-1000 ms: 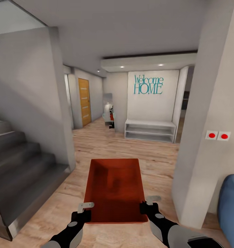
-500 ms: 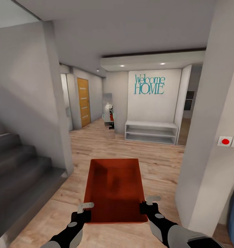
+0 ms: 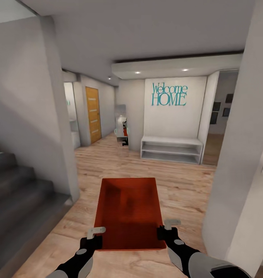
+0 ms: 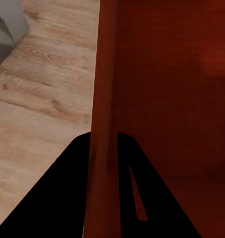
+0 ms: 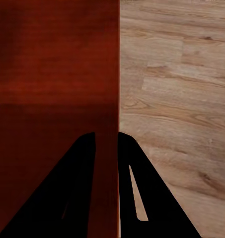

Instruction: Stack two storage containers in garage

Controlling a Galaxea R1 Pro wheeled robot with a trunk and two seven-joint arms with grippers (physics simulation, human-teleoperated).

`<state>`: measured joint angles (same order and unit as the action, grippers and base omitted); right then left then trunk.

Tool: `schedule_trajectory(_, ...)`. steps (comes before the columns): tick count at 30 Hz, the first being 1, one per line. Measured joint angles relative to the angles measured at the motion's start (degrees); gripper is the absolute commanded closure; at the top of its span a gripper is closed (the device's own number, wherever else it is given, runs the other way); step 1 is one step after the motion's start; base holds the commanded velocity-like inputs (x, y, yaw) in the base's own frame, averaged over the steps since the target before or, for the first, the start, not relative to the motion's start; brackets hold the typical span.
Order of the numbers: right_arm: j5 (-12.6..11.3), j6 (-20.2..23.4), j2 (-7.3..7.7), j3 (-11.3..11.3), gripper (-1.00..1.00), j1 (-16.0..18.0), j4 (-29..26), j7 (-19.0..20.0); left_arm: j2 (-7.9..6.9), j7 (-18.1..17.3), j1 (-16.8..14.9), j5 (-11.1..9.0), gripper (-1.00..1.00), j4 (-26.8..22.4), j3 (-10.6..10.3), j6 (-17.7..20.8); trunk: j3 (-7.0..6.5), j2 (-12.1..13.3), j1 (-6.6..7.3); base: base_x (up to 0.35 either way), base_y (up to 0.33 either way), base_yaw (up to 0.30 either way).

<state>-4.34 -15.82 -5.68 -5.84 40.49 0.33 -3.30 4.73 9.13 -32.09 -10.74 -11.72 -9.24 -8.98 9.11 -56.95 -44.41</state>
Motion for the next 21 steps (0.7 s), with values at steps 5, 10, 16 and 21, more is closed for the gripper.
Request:
schedule_trajectory(5,0.1,0.1,-0.03,0.0,1.0,0.0,0.0,-0.1,0.0,0.0,0.0,0.0,1.0,0.1,0.0,-0.1,0.0,0.0,0.0,0.319,0.0,0.0)
schedule_trajectory(10,1.1,0.2,-0.07,0.7,1.0,0.0,0.0,-0.3,0.0,-0.1,0.0,0.0,1.0,0.4,0.2,-0.3,0.0,0.0,0.0,0.32,0.0,0.0)
schedule_trajectory(16,0.7,0.1,0.2,0.9,1.0,0.0,0.0,0.3,0.04,0.0,0.0,0.1,1.0,-0.4,0.0,0.5,0.0,0.0,0.0,0.32,0.0,0.0)
schedule_trajectory(21,0.4,0.0,0.2,0.7,1.0,0.0,0.0,0.4,0.04,0.0,0.0,0.1,1.0,-0.4,-0.1,0.5,0.0,0.0,0.0,0.32,0.0,0.0)
